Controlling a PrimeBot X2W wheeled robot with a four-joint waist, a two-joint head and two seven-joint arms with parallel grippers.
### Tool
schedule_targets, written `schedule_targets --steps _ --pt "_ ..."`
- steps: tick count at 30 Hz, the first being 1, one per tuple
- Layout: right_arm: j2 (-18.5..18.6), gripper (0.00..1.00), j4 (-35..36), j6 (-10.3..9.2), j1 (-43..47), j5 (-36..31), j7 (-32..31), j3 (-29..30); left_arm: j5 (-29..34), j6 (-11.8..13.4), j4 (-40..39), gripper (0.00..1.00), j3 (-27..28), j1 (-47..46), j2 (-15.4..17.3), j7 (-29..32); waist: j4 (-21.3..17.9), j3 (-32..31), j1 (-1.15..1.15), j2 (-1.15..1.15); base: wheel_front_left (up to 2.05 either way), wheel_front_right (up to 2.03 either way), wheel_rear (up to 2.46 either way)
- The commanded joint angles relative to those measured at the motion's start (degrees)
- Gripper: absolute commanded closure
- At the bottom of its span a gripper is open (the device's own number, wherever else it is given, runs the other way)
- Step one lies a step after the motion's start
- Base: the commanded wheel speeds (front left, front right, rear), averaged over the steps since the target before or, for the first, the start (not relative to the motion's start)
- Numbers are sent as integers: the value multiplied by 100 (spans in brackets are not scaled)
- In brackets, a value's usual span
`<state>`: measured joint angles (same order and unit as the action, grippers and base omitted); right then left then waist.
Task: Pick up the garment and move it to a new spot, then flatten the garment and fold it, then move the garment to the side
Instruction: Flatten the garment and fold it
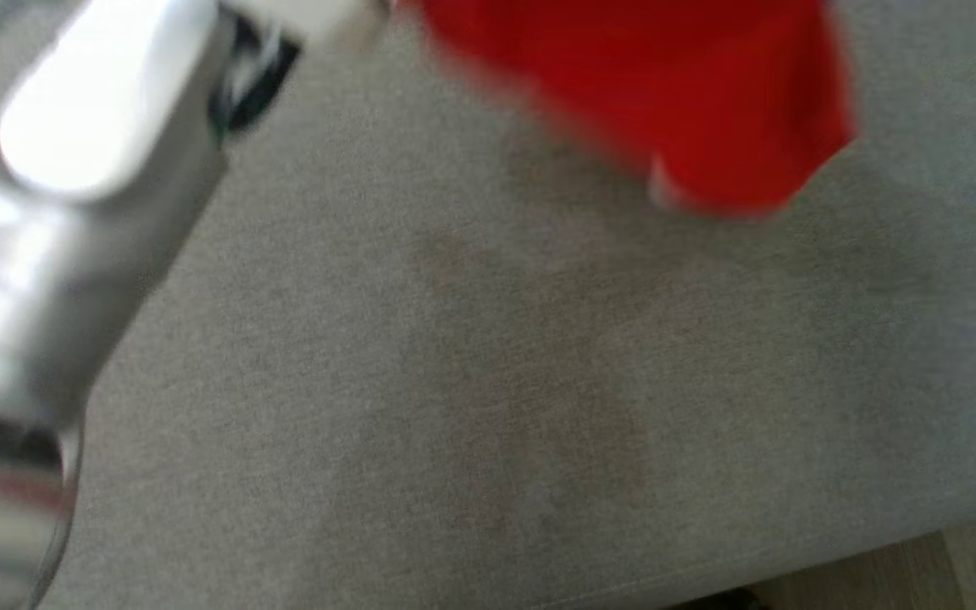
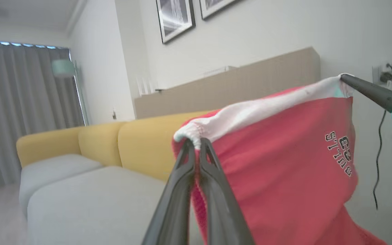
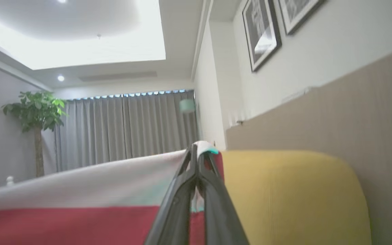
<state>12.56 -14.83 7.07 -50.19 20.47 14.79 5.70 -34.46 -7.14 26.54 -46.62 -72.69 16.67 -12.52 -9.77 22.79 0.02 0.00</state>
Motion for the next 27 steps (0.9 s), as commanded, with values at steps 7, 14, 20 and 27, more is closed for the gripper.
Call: schedule_targets --steps 7,14,20,27 --pt "337 100 687 42 -578 -61 21 244 184 -32 -253 100 645 -714 -235 -244 59 215 -2 0 0 0 0" --pt "276 100 909 42 1113 238 21 -230 376 -34 -1032 100 530 1013 112 -246 44 196 -2 0 0 0 0" --pt "3 100 1420 42 2988 463 21 -352 958 -34 -1760 100 1050 3339 162 -247 2 -18 -2 0 0 0 0" --pt "-13 100 2198 42 5127 738 21 -307 1828 42 -2288 100 1137 5634 138 -247 -19 -435 -2 0 0 0 0"
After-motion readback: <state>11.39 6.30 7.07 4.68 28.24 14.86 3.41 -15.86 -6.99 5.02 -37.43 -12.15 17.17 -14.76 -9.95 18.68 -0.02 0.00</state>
